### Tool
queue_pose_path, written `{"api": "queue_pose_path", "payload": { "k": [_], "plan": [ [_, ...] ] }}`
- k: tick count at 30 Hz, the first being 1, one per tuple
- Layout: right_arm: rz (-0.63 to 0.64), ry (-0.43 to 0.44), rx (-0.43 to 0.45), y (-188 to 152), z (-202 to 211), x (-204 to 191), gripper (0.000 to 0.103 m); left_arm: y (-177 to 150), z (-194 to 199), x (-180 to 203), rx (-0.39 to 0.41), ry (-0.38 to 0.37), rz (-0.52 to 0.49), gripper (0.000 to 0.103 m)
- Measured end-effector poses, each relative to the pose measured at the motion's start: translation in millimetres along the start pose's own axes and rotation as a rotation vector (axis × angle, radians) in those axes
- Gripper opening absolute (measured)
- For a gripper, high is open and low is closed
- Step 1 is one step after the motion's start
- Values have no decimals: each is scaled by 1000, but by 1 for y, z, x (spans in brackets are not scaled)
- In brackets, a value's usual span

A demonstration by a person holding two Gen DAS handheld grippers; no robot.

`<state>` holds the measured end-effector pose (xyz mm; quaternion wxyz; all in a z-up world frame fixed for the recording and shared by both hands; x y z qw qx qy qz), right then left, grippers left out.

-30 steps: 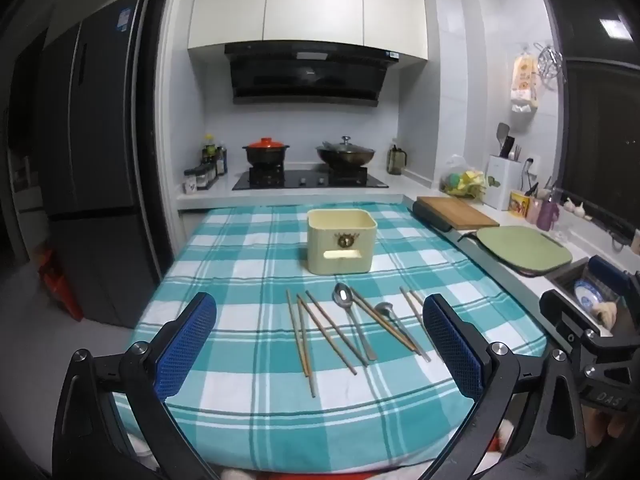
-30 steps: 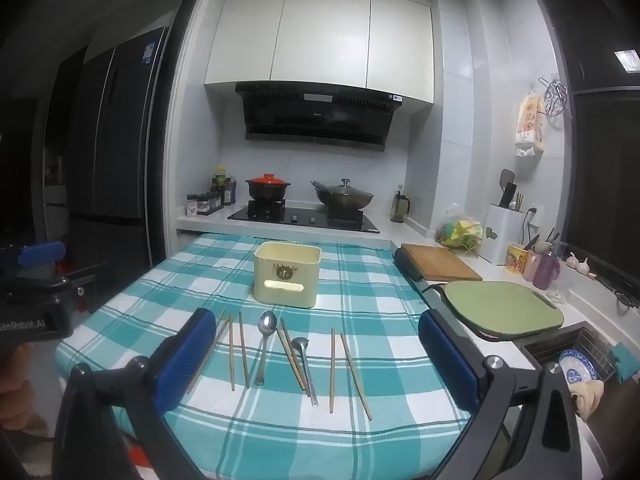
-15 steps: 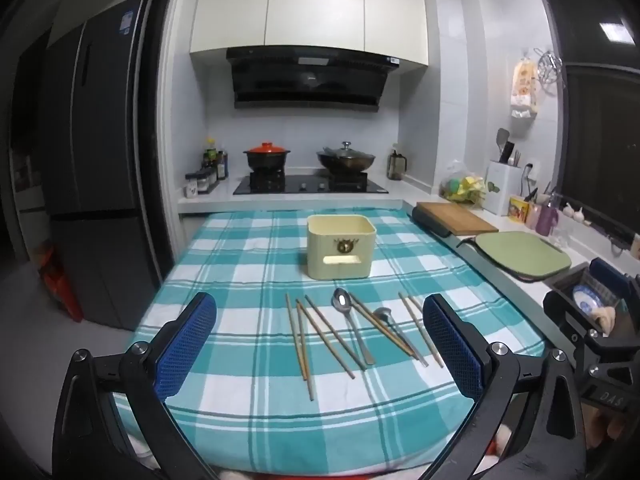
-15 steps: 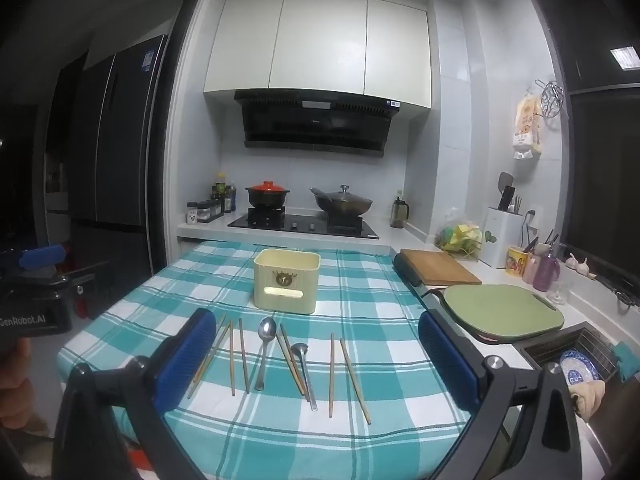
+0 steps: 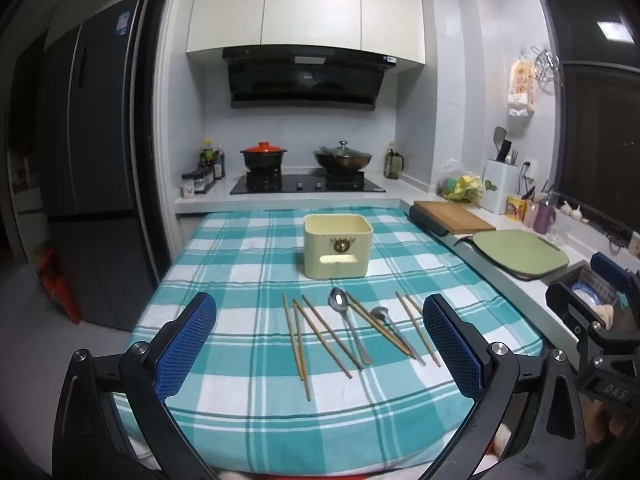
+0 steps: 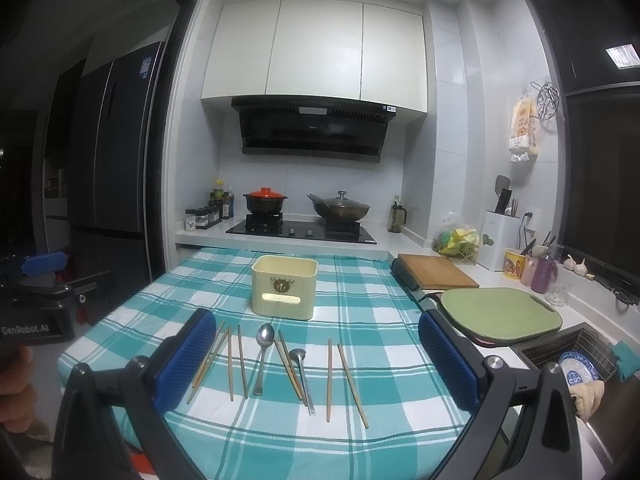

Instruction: Organize utensils

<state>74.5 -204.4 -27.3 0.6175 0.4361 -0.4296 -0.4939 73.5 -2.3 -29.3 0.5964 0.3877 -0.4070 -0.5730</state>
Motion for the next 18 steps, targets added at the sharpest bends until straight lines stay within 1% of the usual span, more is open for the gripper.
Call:
{"api": "queue_pose_path", "payload": {
  "k": [18],
  "plan": [
    [-1,-10,-11,3,-4,9,103,2,-5,-1,-10,3,5,103]
  ]
}}
Point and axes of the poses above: each gripper's, at about its wrist camera, not at the fingertips, and z roughly against the way its jaws point, x to its right, y to its top, the point moved 8 cm from there along -z, roughly the way its jaws point
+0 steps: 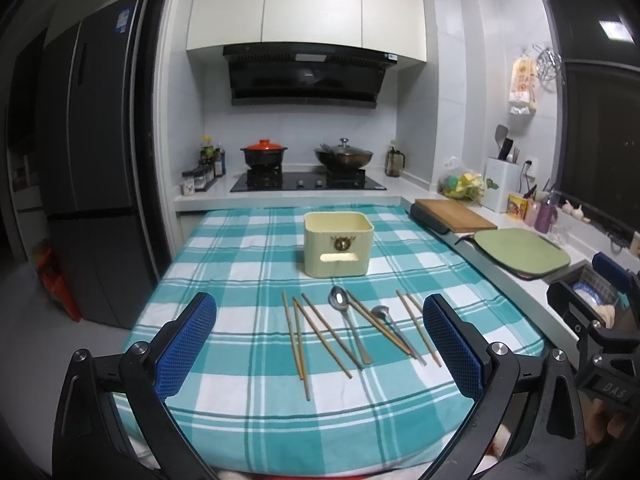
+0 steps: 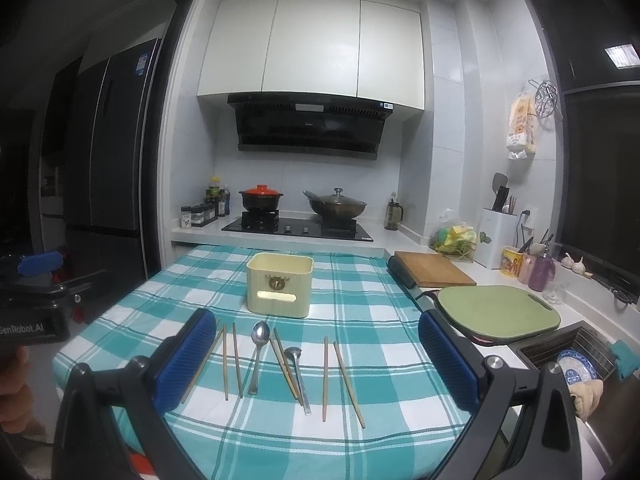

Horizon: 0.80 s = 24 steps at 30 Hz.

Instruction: Organize utensils

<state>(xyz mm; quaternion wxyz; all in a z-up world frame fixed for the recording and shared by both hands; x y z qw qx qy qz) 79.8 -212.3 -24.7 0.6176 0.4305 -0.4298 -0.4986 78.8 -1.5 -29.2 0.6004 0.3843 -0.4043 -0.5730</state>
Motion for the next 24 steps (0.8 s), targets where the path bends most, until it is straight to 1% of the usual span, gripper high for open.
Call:
{"api": "queue_pose_path", "payload": {
  "k": [24],
  "plan": [
    [3,-9,3,-5,-5,1,103,-3,-3,-1,-1,-2,9,103]
  ]
}}
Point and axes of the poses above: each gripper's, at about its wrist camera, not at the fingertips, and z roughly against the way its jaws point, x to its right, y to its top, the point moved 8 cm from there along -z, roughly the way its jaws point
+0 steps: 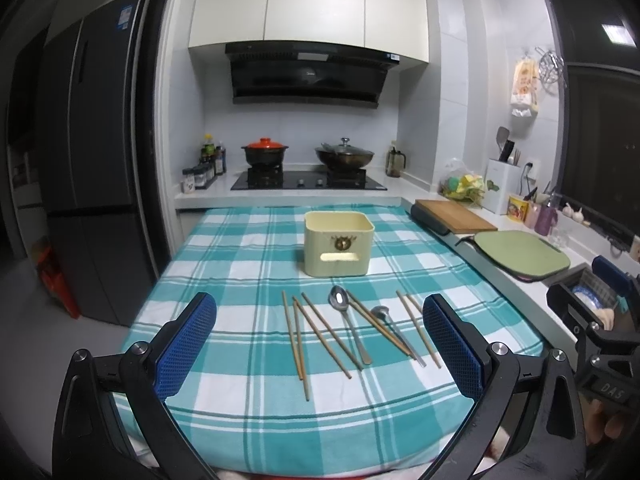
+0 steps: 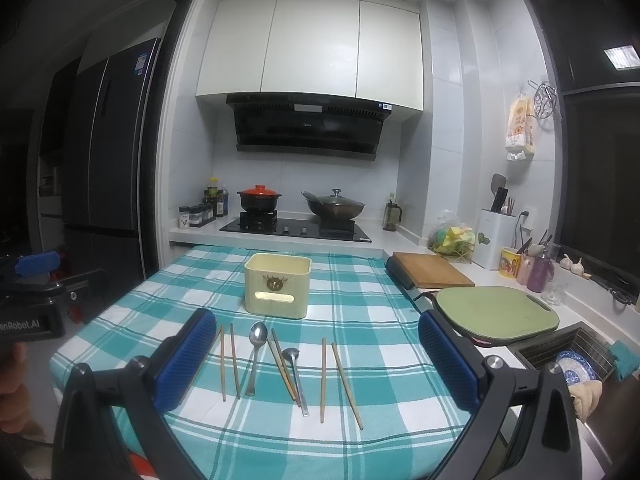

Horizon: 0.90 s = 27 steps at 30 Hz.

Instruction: Organize utensils

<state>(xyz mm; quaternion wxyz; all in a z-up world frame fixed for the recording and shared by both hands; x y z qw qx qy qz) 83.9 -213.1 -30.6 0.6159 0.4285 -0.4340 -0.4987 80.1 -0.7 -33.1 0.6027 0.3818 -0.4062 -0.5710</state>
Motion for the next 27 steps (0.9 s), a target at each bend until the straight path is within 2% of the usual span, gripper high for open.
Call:
{"api": "queue_pose_path", "payload": {
  "k": [10,14,18,27],
  "plan": [
    [-4,-1,-3,-3,-2,-1,103,-1,-2,-2,-3,2,4,103],
    [-23,38,19,-2,0,-2,103,-2,-3,-5,-4,0,7,103],
    [-14,40,25,-1,-3,-6,103,0,-7,-9,-7,7,24,103],
    [-12,24,21,-3,-16,6,103,-11,-46,-17,-108,-9,59,103]
  ]
}}
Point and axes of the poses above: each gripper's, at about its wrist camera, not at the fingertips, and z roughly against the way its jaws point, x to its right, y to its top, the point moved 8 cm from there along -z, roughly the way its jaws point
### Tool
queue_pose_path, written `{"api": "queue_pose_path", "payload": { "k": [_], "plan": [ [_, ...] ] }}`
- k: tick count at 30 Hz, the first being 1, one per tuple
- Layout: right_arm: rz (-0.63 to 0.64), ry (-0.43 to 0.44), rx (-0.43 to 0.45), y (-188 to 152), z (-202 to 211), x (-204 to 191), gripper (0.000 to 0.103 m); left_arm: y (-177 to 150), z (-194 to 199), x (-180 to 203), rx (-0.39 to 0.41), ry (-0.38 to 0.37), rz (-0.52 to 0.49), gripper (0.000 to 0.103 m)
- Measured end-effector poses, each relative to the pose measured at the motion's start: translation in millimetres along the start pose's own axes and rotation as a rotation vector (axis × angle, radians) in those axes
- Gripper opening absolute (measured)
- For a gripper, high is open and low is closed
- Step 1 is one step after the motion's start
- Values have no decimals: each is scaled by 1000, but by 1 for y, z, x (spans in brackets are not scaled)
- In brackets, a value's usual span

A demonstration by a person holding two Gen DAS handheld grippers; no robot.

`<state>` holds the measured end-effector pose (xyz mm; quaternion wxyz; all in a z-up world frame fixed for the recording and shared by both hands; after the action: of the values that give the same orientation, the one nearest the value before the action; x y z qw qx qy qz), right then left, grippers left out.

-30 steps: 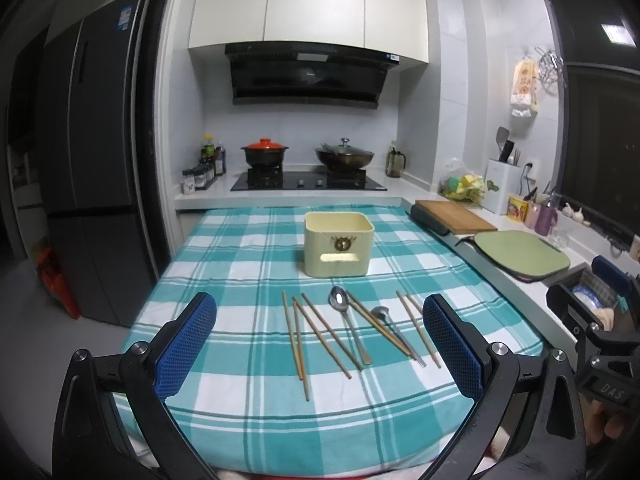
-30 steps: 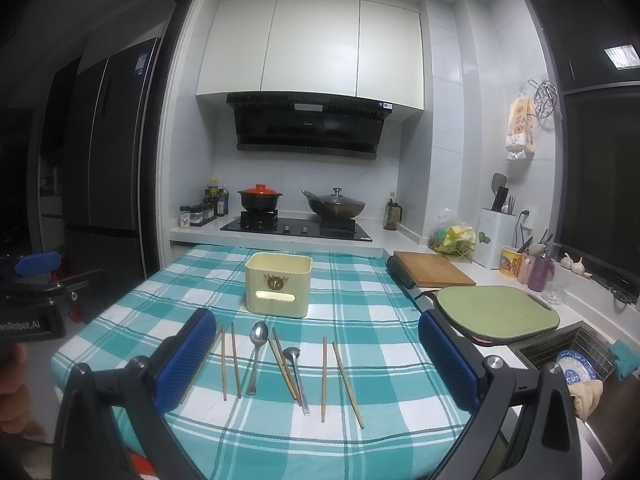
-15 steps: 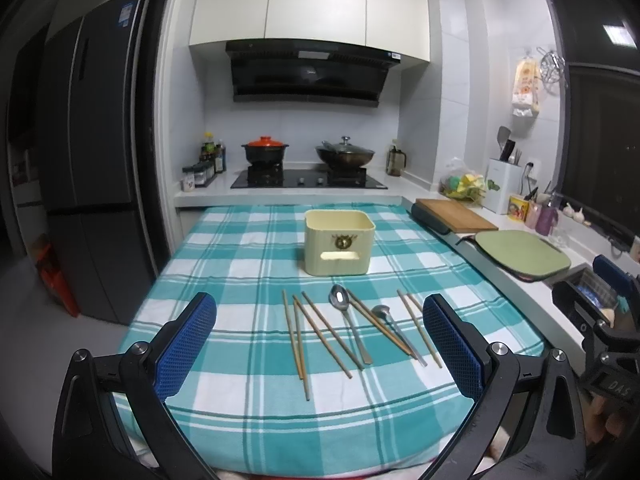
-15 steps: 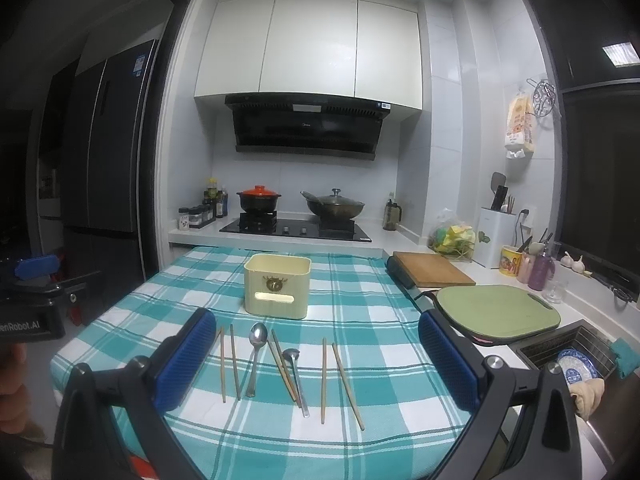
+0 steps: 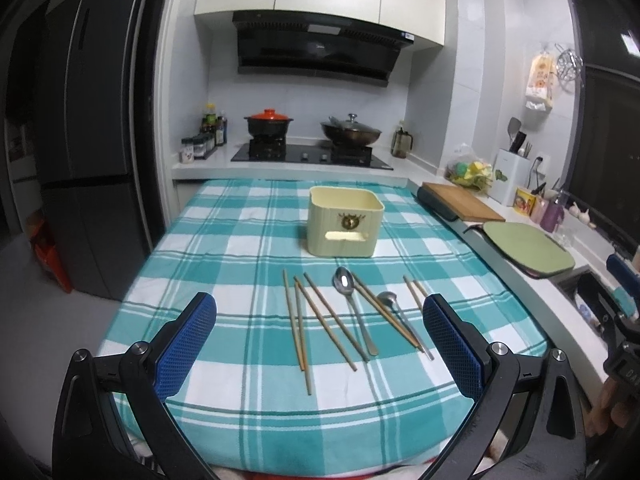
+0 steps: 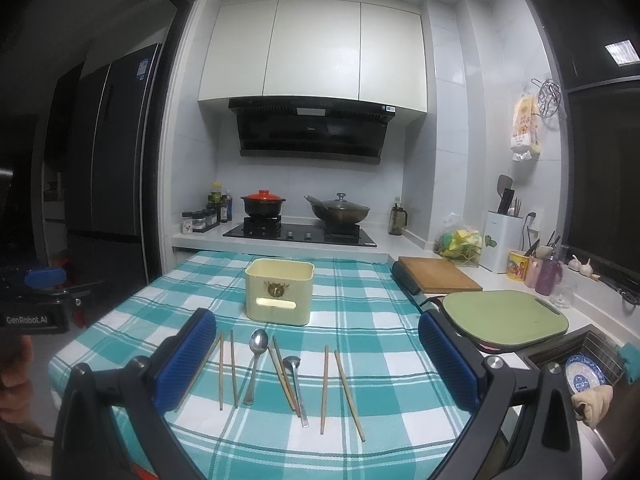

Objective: Organize utensils
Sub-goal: 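Lower the left tool onto a wooden chopstick and close it while the right tool grasps another chopstick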

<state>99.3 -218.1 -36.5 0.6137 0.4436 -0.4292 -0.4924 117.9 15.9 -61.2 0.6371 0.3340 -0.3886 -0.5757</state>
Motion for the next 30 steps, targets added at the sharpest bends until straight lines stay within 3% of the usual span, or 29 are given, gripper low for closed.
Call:
{"api": "queue_pose_path", "payload": {
  "k": [7,13,17,20,26,30],
  "plan": [
    [-19,-28,-72,-15,-33,21,102,-19,-35,3,-101,16,-48,103],
    [-19,-3,-156,-32,-73,28,90,-27,-74,-16,-168,59,-34,103],
    [-5,41,-240,-53,-102,28,72,-33,-119,-39,-244,74,3,103],
    [-2,61,-311,-72,-126,38,66,-36,-163,-54,-298,79,17,103],
    [-48,66,-458,-107,-169,65,56,-50,-250,-71,-408,104,17,102],
    [-91,82,-503,-119,-183,69,56,-60,-286,-78,-434,175,-11,100]
  ]
}}
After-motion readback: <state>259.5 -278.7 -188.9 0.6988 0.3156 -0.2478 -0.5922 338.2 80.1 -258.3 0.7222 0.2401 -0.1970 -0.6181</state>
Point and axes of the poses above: each gripper's, at about its wrist camera, not at the fingertips, and z roughly against the way its jaws point, x to its right, y to its top, the point moved 8 cm from there along -z, roughly the way its jaws point
